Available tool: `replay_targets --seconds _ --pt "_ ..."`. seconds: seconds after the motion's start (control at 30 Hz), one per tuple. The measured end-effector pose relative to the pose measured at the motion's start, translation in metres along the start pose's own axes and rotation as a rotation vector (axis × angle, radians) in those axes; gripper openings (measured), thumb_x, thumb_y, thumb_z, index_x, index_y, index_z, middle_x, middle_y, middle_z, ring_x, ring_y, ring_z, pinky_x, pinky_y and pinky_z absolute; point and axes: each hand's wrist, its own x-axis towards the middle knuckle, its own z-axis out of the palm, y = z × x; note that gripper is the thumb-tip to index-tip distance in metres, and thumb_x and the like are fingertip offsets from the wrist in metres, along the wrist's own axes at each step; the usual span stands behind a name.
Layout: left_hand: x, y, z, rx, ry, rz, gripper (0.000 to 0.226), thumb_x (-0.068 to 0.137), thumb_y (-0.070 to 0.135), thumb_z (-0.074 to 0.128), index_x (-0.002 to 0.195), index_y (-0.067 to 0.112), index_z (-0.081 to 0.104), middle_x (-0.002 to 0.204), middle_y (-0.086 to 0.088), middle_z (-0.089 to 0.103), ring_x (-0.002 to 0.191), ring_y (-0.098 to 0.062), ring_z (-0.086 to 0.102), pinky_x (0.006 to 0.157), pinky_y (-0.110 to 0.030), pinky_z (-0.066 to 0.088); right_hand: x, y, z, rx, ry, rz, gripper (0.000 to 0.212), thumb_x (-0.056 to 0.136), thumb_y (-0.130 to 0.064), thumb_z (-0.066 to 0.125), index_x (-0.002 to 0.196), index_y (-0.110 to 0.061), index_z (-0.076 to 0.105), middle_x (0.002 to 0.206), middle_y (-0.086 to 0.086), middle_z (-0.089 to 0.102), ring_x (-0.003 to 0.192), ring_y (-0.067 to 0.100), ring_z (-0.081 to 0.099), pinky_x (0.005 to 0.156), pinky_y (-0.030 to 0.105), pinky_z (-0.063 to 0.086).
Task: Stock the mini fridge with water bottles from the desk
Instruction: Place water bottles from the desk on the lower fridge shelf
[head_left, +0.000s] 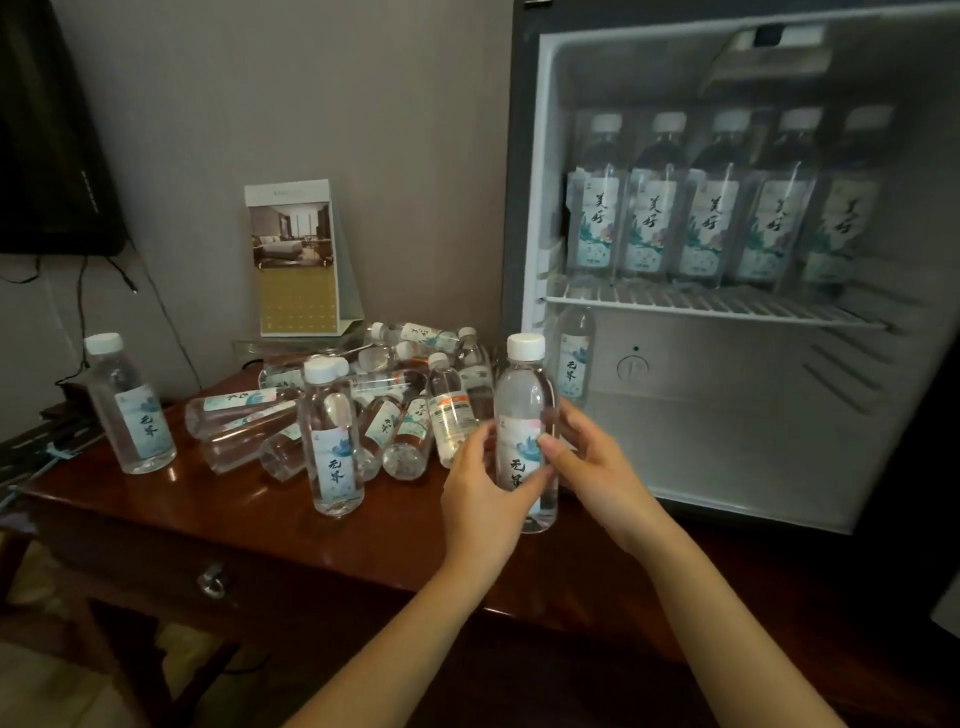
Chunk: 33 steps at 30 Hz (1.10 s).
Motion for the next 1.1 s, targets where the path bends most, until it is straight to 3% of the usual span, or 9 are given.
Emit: replay_targets --seconds 0.07,0.2,0.27,0.37,0.57,0.7,0.83,0.93,1.1 --pt "0.002 0.004 0.017 0.017 0.002 0.021 0.069 0.061 0.053 0.075 0.121 0.029 0.050 0.113 0.010 0.062 0.100 -0.003 0.062 0.083 -0.031 0.056 -0.001 -0.002 -0.016 -0.079 0.027 -0.040 0.049 0.095 -0.010 0.049 0.126 -0.046 0.039 0.121 -0.029 0.053 0.107 -0.008 0.056 0.084 0.016 0.052" --pt "0.011 0.009 0.052 0.038 -0.007 0.051 0.065 0.067 0.040 0.079 0.122 0.023 0.050 0.113 0.005 0.062 0.100 -0.008 0.062 0.082 -0.028 0.054 0.003 0.005 -0.044 -0.173 0.119 -0.070 0.056 0.091 -0.015 0.058 0.137 -0.038 0.037 0.127 -0.018 0.056 0.114 0.001 0.057 0.095 0.026 0.050" --pt "0.017 0.009 0.069 0.080 -0.022 0.079 0.059 0.072 0.030 0.077 0.123 0.018 0.050 0.112 0.002 0.063 0.099 -0.010 0.062 0.078 -0.017 0.049 0.007 0.009 -0.054 -0.229 0.161 -0.086 0.060 0.087 -0.019 0.064 0.133 -0.045 0.036 0.120 -0.025 0.057 0.109 -0.005 0.057 0.092 0.022 0.050" --pt "0.026 0.008 0.089 0.104 -0.061 0.081 0.058 0.075 0.026 0.075 0.125 0.018 0.047 0.112 0.003 0.061 0.100 -0.008 0.059 0.071 -0.006 0.042 0.018 0.016 -0.065 -0.251 0.221 -0.067 0.058 0.085 -0.018 0.066 0.122 -0.054 0.038 0.110 -0.024 0.059 0.102 0.001 0.061 0.086 0.021 0.052" --pt "0.048 0.004 0.114 0.129 -0.037 0.094 0.055 0.078 0.026 0.073 0.126 0.016 0.047 0.117 0.003 0.057 0.103 -0.006 0.054 0.075 -0.008 0.039 0.047 0.024 -0.085 -0.305 0.244 -0.033 0.053 0.085 -0.021 0.066 0.130 -0.037 0.044 0.101 -0.021 0.059 0.097 0.003 0.061 0.074 0.014 0.051" --pt "0.066 0.003 0.134 0.185 -0.085 0.099 0.055 0.080 0.023 0.071 0.127 0.010 0.044 0.122 -0.002 0.052 0.103 -0.009 0.053 0.067 -0.001 0.036 0.065 0.033 -0.101 -0.315 0.310 -0.004 0.052 0.085 -0.020 0.067 0.132 -0.027 0.047 0.106 -0.015 0.060 0.105 0.008 0.058 0.073 0.011 0.048" --pt "0.087 0.003 0.155 0.240 -0.120 0.089 0.057 0.083 0.016 0.068 0.130 0.003 0.038 0.130 -0.011 0.047 0.111 -0.021 0.053 0.076 -0.012 0.036 0.087 0.047 -0.114 -0.352 0.407 0.050 0.049 0.084 -0.018 0.067 0.129 -0.011 0.049 0.124 0.004 0.059 0.111 0.013 0.055 0.084 0.020 0.047" --pt "0.099 0.000 0.170 0.258 -0.104 0.071 0.055 0.083 0.015 0.066 0.129 0.002 0.039 0.128 -0.014 0.046 0.112 -0.027 0.053 0.081 -0.025 0.042 0.102 0.053 -0.123 -0.314 0.444 0.073 0.043 0.084 -0.013 0.067 0.124 -0.008 0.052 0.122 0.009 0.061 0.111 0.016 0.058 0.090 0.028 0.048" --pt "0.108 -0.010 0.184 0.229 -0.108 0.042 0.046 0.084 0.015 0.066 0.123 0.003 0.046 0.120 -0.011 0.053 0.108 -0.023 0.055 0.078 -0.017 0.037 0.122 0.058 -0.136 -0.324 0.441 0.096 0.042 0.087 -0.010 0.063 0.127 -0.007 0.049 0.115 0.012 0.064 0.093 0.012 0.057 0.076 0.022 0.044"
